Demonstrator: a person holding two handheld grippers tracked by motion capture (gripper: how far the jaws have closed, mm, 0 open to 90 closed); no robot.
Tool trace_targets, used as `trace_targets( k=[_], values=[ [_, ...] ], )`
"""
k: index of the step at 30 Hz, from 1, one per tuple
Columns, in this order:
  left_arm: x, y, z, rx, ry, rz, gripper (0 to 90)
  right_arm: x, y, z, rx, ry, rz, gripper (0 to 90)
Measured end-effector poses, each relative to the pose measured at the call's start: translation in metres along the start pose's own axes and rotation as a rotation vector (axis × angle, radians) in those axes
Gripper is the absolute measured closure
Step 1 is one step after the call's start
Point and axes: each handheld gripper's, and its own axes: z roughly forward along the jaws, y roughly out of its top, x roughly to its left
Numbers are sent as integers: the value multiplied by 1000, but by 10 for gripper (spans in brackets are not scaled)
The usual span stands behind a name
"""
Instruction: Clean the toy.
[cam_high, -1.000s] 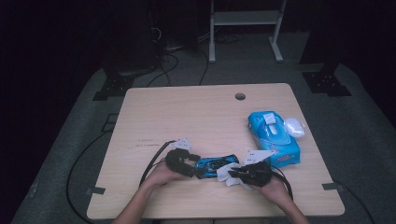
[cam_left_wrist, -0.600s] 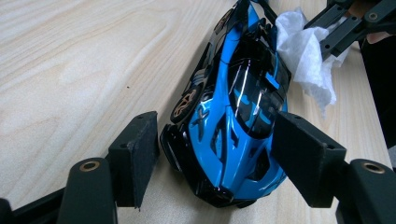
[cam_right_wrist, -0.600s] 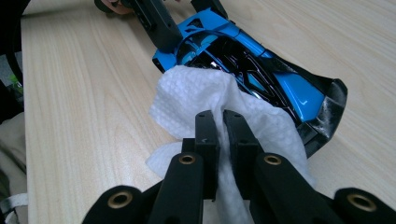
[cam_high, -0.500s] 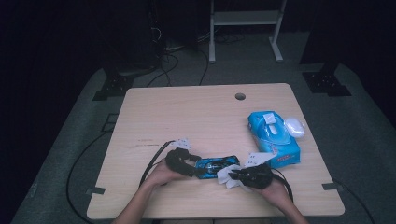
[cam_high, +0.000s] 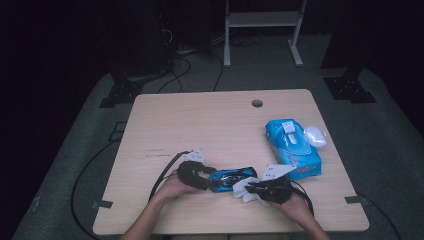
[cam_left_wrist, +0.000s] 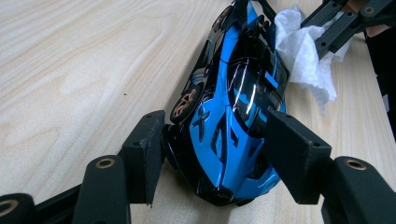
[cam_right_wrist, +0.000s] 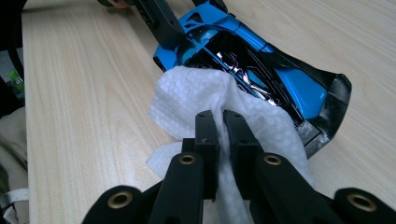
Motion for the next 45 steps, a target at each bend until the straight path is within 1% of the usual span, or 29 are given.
trace_targets(
  k=[6, 7, 10, 12, 13, 16, 18, 22, 24, 26, 28, 29, 31, 34, 37, 39, 40, 42, 43, 44, 45],
  values=[
    [-1, -1, -1, -3, -2, 13, 399, 1, -1, -1, -1, -3, 0, 846],
    [-1, -1, -1, -10, -5, 13, 404, 1, -1, -1, 0, -2, 2, 846],
    [0, -1, -2, -14, -19, 5, 416, 1, -1, -1, 1, 1, 3, 846],
    [0, -2, 0, 1, -40, 4, 417, 2, -2, -1, 8, 5, 6, 846],
    [0, -2, 1, -2, -47, -2, 411, 2, -2, -1, 10, 5, 0, 846],
    [-3, 0, 1, -3, -47, 15, 416, 3, -5, -1, 12, 14, 8, 846],
    [-4, 0, 2, -1, -53, 22, 420, 4, -5, -1, 20, 15, 1, 846],
    [-8, 1, 2, -2, -57, 51, 473, 4, -6, -1, 24, 13, -2, 846],
    [-8, 1, 0, -17, -66, 54, 504, 5, -6, 0, 31, 11, -2, 845],
    [-9, 2, -2, -26, -72, 72, 549, 5, -7, 0, 39, 6, -4, 845],
    [-13, 3, -4, -34, -69, 106, 593, 5, -8, 1, 53, 1, -6, 845],
    [-14, 3, -4, -32, -63, 133, 603, 5, -9, 1, 60, 0, -8, 845],
    [-16, 3, -5, -41, -55, 170, 635, 6, -9, 1, 61, 3, -6, 845],
    [-18, 3, -5, -47, -39, 225, 670, 7, -6, -2, 35, 24, 8, 845],
    [-19, 3, -5, -49, -31, 262, 681, 12, 1, -7, -10, 45, 11, 845],
    [-20, 4, -6, -55, -27, 277, 685, 14, 9, -10, -51, 52, 15, 845],
    [-20, 4, -6, -56, -24, 275, 685, 15, 15, -13, -75, 48, 11, 845],
    [-21, 5, -8, -66, -29, 279, 689, 16, 28, -16, -103, 29, -2, 846],
    [-21, 5, -10, -71, -27, 283, 689, 16, 33, -16, -110, 24, 0, 845],
    [-21, 6, -11, -74, -24, 289, 690, 16, 42, -13, -119, 5, -5, 845],
    [-20, 6, -13, -80, -13, 290, 691, 16, 47, -11, -118, -3, -3, 846]
  ],
)
